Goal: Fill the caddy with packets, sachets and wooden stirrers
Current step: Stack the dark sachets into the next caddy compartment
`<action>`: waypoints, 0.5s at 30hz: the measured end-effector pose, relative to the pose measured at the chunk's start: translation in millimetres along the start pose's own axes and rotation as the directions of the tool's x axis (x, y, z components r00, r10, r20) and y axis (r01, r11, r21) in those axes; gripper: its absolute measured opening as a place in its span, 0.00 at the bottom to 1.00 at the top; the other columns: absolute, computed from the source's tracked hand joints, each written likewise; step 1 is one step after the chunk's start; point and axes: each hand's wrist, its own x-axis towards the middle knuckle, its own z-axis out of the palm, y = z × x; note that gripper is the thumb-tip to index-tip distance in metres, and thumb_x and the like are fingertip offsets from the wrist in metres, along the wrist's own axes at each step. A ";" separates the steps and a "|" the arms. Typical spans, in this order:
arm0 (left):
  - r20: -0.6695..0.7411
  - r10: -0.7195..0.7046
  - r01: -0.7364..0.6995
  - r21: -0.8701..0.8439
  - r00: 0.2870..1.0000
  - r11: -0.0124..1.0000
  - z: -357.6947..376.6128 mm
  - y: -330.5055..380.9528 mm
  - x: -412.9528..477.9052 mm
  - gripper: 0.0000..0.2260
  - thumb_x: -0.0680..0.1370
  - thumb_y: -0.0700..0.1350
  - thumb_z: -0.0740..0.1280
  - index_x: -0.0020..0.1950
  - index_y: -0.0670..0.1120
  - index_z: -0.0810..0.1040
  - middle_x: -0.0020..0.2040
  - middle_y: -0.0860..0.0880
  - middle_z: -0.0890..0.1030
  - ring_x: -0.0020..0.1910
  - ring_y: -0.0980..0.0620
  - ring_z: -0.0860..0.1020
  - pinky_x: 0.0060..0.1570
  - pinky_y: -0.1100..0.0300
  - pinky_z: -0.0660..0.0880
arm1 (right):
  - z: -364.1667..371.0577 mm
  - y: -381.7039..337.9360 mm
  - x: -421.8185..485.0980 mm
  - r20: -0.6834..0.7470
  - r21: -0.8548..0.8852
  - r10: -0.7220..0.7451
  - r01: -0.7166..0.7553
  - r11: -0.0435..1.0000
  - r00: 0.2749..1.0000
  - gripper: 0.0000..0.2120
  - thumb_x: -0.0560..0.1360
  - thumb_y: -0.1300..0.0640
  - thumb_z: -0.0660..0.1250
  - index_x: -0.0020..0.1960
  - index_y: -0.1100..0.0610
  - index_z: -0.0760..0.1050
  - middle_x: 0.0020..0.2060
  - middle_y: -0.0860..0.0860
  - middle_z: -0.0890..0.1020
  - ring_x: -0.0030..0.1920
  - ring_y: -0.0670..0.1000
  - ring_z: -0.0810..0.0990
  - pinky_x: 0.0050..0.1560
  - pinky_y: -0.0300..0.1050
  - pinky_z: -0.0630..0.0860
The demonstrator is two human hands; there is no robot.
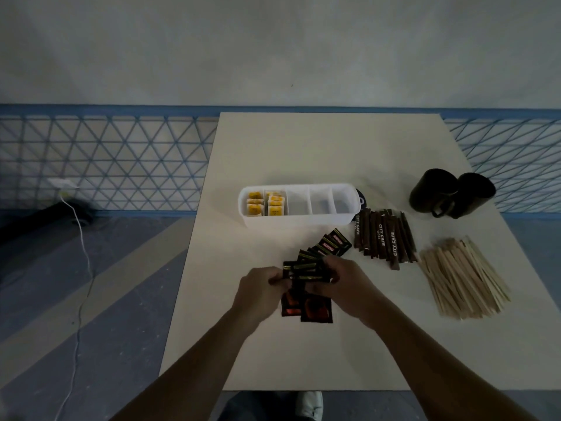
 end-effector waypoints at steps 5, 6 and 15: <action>0.149 -0.082 0.132 -0.362 0.985 0.923 -11.1 20.0 4.1 0.09 0.83 0.44 0.60 0.53 0.47 0.80 0.51 0.41 0.83 0.48 0.41 0.84 0.42 0.48 0.83 | 4.7 -19.6 6.6 -0.058 0.046 -0.027 0.029 0.999 0.998 0.26 0.77 0.58 0.70 0.70 0.42 0.66 0.53 0.40 0.77 0.53 0.43 0.79 0.46 0.37 0.78; 0.177 -0.083 0.147 -0.389 0.981 0.909 -13.0 22.3 5.3 0.10 0.83 0.44 0.59 0.54 0.47 0.80 0.51 0.42 0.83 0.47 0.42 0.84 0.42 0.46 0.83 | 5.2 -21.9 8.5 -0.050 0.033 -0.036 0.038 0.999 0.998 0.26 0.78 0.59 0.69 0.71 0.41 0.66 0.54 0.40 0.77 0.53 0.43 0.79 0.45 0.36 0.77; 0.399 0.027 0.181 -0.473 0.916 0.862 -34.8 28.9 27.7 0.12 0.85 0.46 0.57 0.60 0.47 0.79 0.55 0.42 0.83 0.49 0.42 0.84 0.47 0.47 0.82 | 12.4 -48.6 30.1 -0.105 -0.253 -0.084 0.055 0.966 0.991 0.12 0.79 0.63 0.63 0.59 0.51 0.76 0.53 0.50 0.76 0.51 0.49 0.77 0.46 0.37 0.75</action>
